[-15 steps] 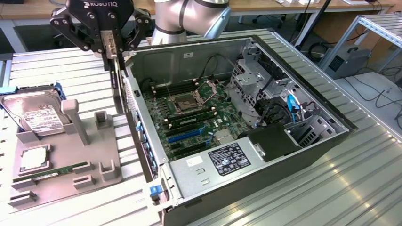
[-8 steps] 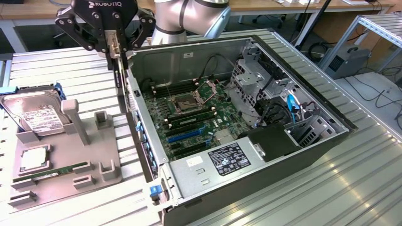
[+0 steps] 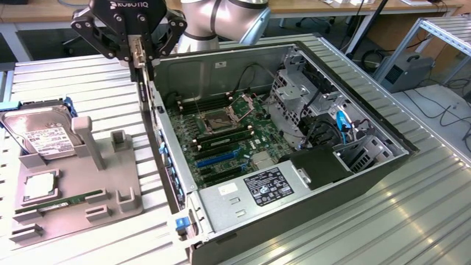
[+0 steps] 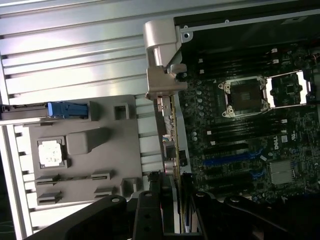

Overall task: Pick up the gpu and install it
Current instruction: 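Pick up the gpu and move the gpu toward the slot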

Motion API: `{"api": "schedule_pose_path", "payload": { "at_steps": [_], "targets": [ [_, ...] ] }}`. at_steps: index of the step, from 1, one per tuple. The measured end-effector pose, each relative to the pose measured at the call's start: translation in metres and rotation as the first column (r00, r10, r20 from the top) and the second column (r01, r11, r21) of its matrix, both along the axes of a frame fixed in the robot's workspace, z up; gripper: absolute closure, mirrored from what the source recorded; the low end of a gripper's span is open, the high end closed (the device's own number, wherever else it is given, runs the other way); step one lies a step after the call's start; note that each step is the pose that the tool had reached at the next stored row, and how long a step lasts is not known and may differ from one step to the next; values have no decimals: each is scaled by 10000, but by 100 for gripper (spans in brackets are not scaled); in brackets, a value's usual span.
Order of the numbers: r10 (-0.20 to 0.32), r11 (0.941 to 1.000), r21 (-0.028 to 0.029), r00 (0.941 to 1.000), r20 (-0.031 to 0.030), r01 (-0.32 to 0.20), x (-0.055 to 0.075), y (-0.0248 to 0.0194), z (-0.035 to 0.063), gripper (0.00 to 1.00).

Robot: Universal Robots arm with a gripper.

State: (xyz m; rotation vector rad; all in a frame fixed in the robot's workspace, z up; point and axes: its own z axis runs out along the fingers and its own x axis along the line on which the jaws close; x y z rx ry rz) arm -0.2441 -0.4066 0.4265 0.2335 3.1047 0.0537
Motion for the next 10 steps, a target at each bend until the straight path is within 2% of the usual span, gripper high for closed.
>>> {"api": "schedule_pose_path", "payload": {
  "at_steps": [10],
  "targets": [
    [1,10000,0,10000,1,-1,76,0,0,72]
  ]
}}
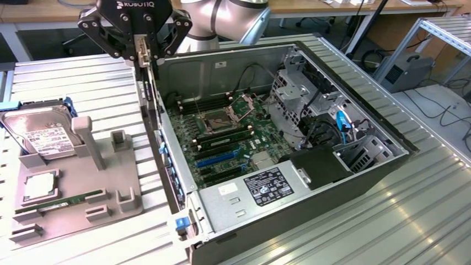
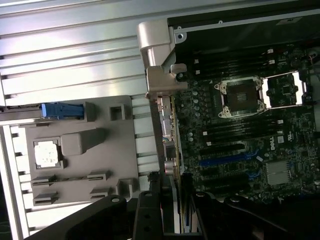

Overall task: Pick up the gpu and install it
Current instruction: 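Pick up the gpu and move the gpu toward the slot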

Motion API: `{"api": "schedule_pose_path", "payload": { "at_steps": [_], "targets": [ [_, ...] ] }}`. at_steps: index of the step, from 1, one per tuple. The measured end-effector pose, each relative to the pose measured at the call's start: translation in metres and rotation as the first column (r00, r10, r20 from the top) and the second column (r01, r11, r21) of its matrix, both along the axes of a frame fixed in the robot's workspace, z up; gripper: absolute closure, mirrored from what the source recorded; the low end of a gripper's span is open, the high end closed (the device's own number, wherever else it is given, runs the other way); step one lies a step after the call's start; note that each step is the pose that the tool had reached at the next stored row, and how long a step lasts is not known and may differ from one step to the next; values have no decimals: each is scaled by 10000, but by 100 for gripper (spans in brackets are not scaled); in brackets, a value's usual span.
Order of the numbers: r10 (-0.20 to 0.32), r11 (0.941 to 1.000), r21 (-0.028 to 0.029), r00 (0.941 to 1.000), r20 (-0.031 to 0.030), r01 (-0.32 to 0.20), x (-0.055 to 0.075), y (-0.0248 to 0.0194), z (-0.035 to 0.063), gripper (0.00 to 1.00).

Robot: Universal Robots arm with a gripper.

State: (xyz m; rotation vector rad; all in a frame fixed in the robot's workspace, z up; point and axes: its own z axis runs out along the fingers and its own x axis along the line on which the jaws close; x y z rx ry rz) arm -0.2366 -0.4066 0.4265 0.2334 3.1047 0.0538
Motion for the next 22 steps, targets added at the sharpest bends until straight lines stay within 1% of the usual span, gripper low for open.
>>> {"api": "schedule_pose_path", "payload": {
  "at_steps": [10,22],
  "targets": [
    [-1,10000,0,10000,-1,1,74,0,0,72],
    [0,10000,-1,10000,0,0,205,0,-1,72]
  ]
}}
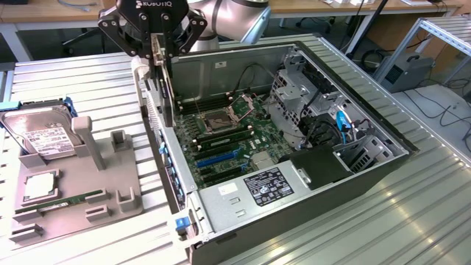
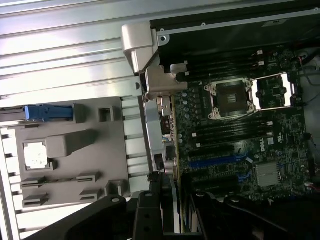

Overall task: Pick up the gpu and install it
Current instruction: 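Pick up the gpu and move the gpu toward the slot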

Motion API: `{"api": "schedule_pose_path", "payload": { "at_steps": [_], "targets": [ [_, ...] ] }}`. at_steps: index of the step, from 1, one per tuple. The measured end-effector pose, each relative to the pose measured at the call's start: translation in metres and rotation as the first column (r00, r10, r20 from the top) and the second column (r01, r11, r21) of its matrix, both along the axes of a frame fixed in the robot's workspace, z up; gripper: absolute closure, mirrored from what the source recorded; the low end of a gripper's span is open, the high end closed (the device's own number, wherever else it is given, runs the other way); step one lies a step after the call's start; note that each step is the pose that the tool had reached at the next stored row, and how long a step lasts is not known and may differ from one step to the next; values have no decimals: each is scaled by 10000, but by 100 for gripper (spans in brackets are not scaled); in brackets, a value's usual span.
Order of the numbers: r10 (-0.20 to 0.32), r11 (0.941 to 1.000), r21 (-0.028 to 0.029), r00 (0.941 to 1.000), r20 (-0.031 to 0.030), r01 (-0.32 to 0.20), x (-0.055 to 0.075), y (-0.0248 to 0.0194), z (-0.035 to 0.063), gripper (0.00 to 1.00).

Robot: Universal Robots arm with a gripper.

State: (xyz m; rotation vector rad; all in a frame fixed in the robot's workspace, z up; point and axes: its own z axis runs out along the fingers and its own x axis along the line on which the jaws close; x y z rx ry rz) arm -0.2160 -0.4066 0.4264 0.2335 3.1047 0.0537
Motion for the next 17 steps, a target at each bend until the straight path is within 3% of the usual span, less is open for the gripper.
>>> {"api": "schedule_pose_path", "payload": {
  "at_steps": [17],
  "targets": [
    [0,10000,0,10000,0,0,182,0,-2,72]
  ]
}}
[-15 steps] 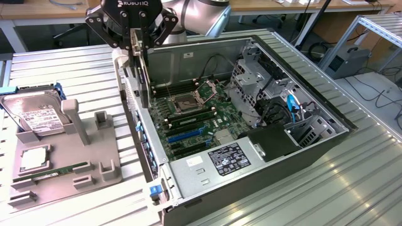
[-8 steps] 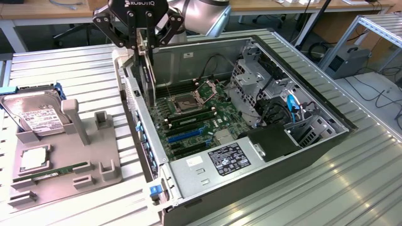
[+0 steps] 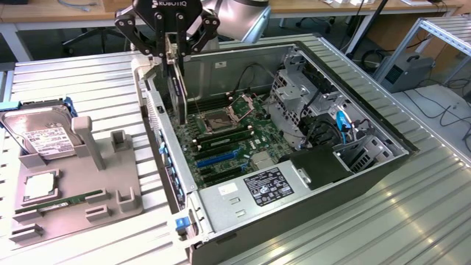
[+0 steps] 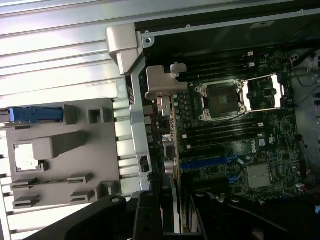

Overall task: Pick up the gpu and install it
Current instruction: 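Pick up the gpu and move the gpu toward the slot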

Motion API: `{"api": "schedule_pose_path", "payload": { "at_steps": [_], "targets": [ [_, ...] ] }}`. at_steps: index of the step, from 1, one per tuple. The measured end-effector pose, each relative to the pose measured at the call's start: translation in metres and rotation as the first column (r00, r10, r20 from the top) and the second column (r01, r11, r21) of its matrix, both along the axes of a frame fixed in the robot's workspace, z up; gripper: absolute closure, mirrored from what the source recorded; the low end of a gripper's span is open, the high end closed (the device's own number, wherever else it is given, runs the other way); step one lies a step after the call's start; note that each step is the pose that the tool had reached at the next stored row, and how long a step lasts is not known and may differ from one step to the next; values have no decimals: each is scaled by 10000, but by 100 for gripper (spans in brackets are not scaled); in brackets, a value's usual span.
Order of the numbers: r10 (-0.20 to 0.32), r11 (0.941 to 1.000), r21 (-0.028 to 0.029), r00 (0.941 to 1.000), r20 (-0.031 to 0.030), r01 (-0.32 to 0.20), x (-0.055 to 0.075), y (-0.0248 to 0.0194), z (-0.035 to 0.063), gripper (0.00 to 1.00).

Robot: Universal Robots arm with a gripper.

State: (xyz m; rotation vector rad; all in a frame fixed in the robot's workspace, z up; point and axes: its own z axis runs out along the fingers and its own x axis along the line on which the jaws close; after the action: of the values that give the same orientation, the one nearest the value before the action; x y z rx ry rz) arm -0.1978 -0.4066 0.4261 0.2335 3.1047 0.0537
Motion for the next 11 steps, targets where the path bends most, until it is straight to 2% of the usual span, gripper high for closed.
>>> {"api": "schedule_pose_path", "payload": {
  "at_steps": [11],
  "targets": [
    [-1,10000,0,10000,0,1,103,0,-1,72]
  ]
}}
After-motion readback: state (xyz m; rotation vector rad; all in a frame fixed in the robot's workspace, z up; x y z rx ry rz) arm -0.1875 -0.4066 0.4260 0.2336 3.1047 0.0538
